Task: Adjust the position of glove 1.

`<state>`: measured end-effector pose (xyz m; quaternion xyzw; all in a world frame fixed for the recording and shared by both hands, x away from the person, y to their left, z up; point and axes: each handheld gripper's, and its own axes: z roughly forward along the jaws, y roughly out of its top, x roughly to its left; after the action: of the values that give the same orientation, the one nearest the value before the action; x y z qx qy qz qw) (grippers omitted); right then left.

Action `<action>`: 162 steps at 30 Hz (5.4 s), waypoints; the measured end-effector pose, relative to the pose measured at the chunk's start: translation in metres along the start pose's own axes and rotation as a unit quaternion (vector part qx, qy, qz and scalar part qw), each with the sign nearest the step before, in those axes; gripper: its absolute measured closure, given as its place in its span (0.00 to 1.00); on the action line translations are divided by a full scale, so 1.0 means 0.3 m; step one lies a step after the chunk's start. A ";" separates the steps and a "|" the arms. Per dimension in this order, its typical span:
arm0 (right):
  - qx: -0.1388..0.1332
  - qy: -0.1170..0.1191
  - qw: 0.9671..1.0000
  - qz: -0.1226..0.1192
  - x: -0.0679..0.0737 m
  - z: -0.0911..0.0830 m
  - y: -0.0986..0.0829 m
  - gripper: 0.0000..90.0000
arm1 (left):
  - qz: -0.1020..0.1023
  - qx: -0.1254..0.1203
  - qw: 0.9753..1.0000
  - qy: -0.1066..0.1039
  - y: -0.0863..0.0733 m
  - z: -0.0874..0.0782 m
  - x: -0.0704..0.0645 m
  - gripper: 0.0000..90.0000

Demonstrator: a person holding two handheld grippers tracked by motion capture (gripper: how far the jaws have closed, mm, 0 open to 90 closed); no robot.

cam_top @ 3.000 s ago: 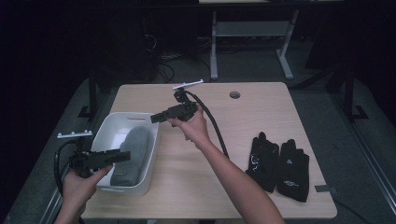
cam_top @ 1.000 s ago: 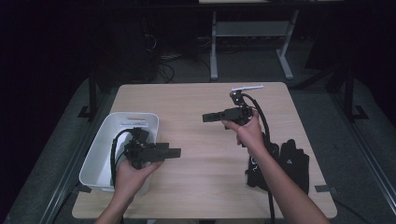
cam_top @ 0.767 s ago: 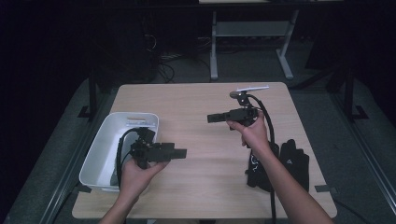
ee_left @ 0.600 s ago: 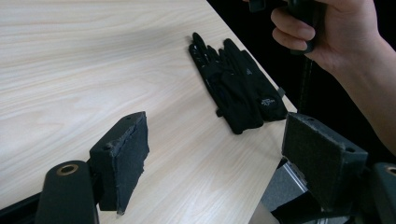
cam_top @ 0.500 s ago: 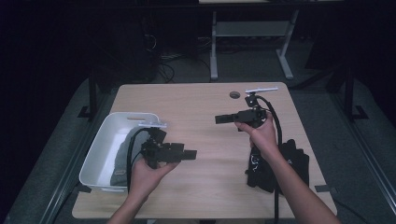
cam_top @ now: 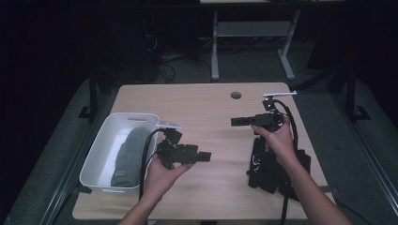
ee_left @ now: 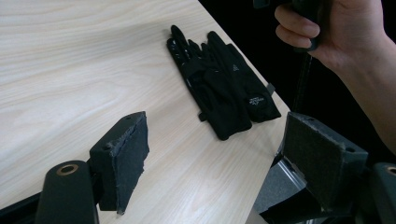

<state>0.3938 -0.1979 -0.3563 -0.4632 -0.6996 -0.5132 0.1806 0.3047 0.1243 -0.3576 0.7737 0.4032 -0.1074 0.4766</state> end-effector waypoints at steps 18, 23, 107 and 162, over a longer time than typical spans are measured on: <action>-0.017 -0.018 0.999 0.023 -0.085 -0.144 -0.090 0.46 | 0.008 0.017 1.000 -0.020 0.010 0.137 -0.042 0.25; -0.023 -0.023 0.999 0.030 -0.113 -0.184 -0.117 0.46 | 0.010 0.022 0.999 -0.027 0.011 0.174 -0.049 0.25; 0.057 -0.365 0.925 -0.085 -0.208 -0.405 -0.443 0.98 | 0.051 0.061 0.996 -0.043 -0.064 0.419 -0.119 0.25; 0.034 -0.271 0.962 -0.006 -0.209 -0.198 -0.323 0.77 | 0.023 0.098 0.995 0.007 -0.105 0.593 -0.103 0.26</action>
<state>0.3316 -0.2839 -0.4310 -0.5742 -0.7422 -0.3455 -0.0027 0.3004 -0.0315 -0.4541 0.8265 0.3758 -0.1300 0.3983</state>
